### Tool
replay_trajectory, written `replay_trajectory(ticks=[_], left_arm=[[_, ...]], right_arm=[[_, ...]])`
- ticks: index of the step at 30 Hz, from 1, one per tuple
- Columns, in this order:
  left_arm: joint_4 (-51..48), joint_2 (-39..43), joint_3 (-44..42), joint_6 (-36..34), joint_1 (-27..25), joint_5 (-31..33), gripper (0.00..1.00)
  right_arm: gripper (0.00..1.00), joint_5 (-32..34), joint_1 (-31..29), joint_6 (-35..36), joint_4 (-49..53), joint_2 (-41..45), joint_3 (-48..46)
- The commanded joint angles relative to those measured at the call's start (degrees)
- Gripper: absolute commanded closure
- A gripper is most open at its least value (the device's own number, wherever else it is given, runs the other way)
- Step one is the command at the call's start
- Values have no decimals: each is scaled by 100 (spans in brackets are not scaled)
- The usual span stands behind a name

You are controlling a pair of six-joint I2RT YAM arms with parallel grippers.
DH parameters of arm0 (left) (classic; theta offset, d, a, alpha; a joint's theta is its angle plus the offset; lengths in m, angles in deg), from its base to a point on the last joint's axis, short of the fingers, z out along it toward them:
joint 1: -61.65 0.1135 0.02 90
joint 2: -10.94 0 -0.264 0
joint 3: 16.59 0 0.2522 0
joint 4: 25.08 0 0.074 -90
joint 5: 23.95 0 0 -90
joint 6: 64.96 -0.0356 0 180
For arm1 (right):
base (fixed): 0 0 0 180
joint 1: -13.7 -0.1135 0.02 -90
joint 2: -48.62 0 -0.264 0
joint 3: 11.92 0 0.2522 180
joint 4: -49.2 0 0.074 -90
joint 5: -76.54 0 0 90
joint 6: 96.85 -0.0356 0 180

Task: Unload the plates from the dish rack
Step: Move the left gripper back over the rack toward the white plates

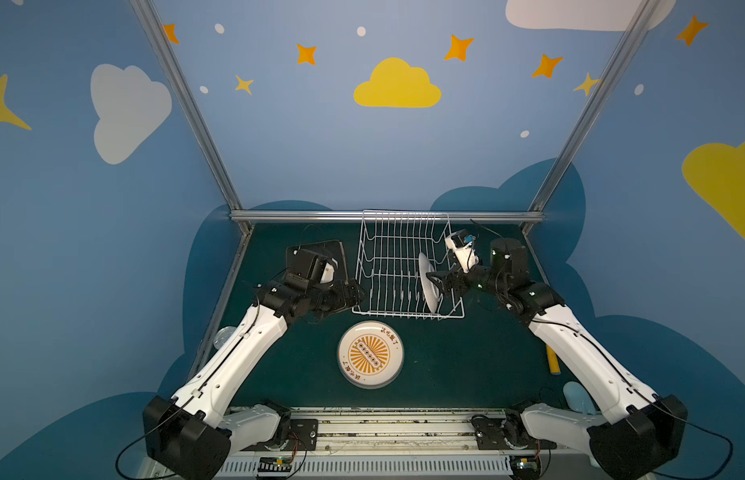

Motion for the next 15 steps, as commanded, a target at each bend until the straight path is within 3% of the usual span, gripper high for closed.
replay_trajectory(ticks=[1, 7, 15], left_arm=[[-69, -418, 493, -424, -9, -92, 9], [208, -1274, 1327, -658, -73, -460, 28], [468, -2537, 2503, -779, -531, -527, 33]], right_arm=[[6, 392, 19, -279, 230, 123, 118], [6, 399, 147, -625, 834, 62, 227], [6, 300, 536, -1258, 1226, 272, 123]])
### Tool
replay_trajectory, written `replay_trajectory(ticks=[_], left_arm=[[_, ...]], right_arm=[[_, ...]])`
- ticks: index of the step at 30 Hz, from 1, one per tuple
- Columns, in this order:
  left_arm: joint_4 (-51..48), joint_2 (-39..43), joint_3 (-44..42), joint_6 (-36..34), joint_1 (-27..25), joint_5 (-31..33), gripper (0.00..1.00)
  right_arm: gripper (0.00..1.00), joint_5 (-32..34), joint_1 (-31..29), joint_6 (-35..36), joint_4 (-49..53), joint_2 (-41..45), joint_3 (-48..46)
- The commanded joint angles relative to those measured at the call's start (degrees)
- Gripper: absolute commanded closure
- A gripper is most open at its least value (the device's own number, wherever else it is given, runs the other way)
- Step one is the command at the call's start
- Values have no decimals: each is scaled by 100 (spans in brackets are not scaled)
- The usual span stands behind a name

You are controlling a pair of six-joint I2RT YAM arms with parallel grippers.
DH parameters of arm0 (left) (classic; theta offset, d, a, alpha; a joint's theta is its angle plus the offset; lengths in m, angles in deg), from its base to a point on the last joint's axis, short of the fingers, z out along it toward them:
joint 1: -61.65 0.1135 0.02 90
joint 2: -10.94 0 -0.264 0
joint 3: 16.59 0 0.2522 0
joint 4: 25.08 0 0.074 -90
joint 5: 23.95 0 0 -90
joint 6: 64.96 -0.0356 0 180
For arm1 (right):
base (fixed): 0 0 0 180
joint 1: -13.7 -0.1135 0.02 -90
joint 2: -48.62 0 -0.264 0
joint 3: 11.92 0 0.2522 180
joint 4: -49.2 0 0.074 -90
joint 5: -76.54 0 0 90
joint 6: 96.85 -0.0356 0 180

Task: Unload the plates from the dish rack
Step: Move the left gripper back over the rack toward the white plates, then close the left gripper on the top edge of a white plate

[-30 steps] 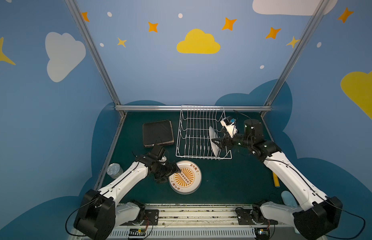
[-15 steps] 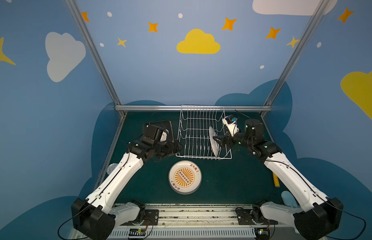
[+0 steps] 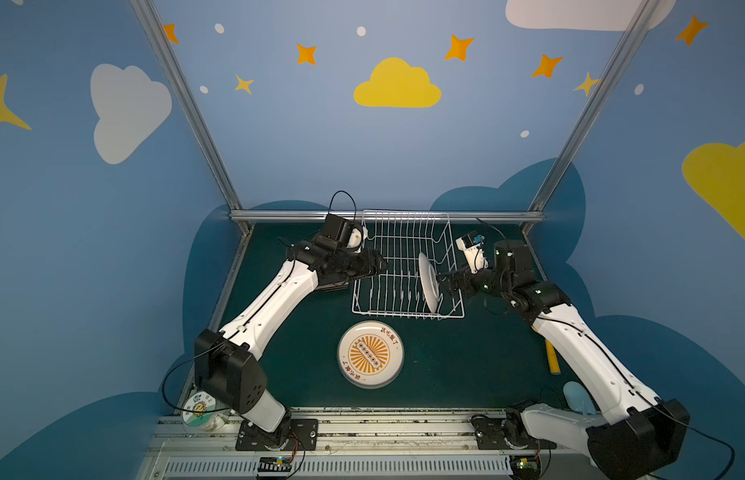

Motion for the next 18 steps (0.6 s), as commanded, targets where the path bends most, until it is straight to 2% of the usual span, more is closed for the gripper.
replay_trajectory(ticks=[1, 8, 18], left_arm=[[77, -471, 495, -238, -246, -88, 34], [69, -1482, 1301, -280, -684, -13, 37], [-898, -2982, 3124, -519, -1240, 475, 42]], right_arm=[[6, -85, 201, -480, 360, 197, 24], [6, -269, 523, -653, 1129, 55, 211], [6, -154, 755, -814, 980, 259, 23]])
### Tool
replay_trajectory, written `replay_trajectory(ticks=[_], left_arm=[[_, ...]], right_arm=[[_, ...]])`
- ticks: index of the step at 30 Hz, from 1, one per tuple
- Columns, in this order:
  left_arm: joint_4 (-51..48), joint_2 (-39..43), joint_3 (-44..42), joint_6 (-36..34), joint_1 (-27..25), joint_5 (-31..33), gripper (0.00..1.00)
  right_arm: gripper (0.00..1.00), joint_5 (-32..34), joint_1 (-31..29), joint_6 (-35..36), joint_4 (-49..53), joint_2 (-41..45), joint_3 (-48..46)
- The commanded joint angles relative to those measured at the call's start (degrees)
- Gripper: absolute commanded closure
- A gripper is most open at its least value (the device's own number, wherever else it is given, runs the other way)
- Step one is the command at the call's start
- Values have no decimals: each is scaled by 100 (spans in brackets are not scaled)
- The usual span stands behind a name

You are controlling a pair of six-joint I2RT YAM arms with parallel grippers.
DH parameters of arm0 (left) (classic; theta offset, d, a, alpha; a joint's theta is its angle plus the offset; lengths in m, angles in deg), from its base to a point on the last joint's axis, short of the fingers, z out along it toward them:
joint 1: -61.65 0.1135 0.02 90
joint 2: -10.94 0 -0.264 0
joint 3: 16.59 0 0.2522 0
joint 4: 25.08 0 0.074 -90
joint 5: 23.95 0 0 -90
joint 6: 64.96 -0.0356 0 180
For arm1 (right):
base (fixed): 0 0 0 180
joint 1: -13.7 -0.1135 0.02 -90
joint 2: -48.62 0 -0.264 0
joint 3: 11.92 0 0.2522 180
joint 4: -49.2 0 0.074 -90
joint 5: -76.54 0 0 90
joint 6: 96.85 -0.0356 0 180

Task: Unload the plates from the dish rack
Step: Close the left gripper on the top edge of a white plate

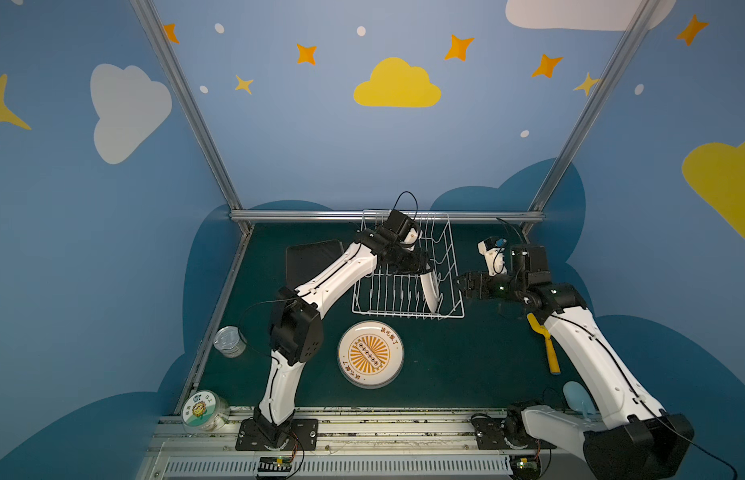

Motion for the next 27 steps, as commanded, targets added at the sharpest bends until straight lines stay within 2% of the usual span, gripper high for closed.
replay_trajectory(ticks=[1, 6, 10, 18, 25, 27], left_arm=[[-577, -326, 469, -97, -150, 305, 43], [-696, -629, 734, 53, -316, 927, 58], [-688, -742, 732, 176, -327, 960, 60], [-669, -826, 729, 235, -327, 1086, 77], [-661, -810, 700, 324, -326, 1136, 80], [-652, -812, 698, 366, -323, 1123, 83]], right_arm=[[6, 7, 49, -58, 49, 102, -1], [6, 130, 67, -28, -175, 203, -119], [6, 137, 76, 9, -204, 201, -110], [6, 135, 84, 20, -281, 181, -92], [6, 96, 95, -22, -347, 164, -86], [6, 91, 93, -29, -371, 151, -75]])
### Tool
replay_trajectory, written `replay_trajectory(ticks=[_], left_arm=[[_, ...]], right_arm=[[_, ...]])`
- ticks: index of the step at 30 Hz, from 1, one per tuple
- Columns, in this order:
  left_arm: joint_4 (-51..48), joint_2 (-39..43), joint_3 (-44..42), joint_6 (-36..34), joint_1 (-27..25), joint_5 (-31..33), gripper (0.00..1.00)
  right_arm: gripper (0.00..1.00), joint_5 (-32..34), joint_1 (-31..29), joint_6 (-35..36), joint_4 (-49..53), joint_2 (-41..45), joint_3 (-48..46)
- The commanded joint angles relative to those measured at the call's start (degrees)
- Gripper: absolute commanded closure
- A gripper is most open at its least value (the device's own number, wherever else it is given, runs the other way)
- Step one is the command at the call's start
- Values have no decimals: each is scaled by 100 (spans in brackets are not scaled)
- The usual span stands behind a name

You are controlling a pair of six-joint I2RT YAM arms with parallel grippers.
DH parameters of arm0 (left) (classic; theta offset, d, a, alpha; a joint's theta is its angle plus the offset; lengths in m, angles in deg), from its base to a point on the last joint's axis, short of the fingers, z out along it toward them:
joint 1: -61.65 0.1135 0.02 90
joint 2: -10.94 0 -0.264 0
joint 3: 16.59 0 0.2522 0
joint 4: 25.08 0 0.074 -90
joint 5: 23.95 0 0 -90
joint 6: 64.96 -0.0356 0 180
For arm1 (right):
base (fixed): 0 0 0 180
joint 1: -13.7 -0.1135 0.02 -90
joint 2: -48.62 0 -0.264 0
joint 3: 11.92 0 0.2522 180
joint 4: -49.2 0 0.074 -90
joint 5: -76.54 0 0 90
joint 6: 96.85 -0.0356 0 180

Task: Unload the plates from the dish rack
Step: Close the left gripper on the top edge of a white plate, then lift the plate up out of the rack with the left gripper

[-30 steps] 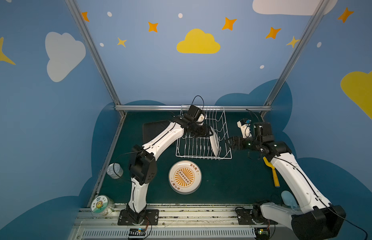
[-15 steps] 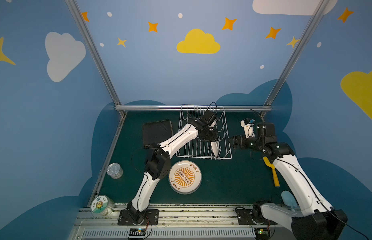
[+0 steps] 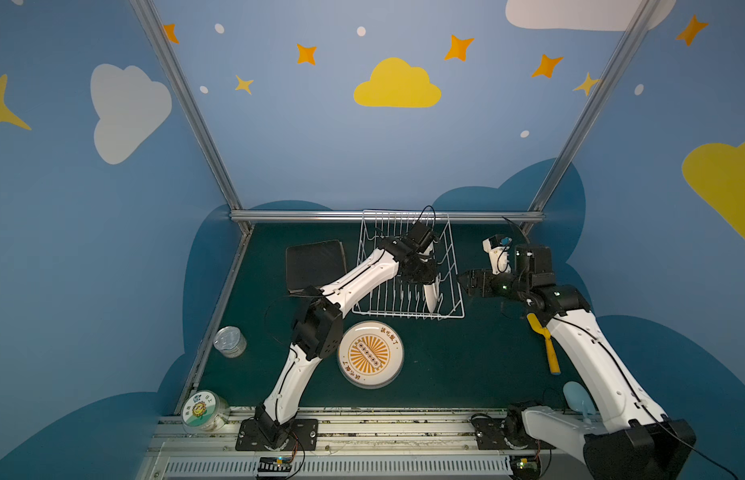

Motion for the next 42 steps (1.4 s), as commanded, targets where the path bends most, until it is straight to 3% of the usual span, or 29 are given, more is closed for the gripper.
replay_trajectory(ticks=[1, 9, 16, 32, 42], left_arm=[[-219, -48, 61, 30, 80, 294, 84], [380, 49, -469, 605, 173, -316, 97], [1536, 256, -1190, 1238, 339, -1139, 97], [1935, -60, -705, 1636, 385, -1683, 97], [1414, 163, -256, 1331, 429, -1823, 97]], right_arm=[[6, -8, 12, -16, -150, 57, -6], [6, -38, 15, -42, -167, 6, 41], [6, -30, 17, -41, -177, 30, 39], [6, -32, 15, -56, -183, 40, 4], [6, 49, 30, -128, -154, 69, 77]])
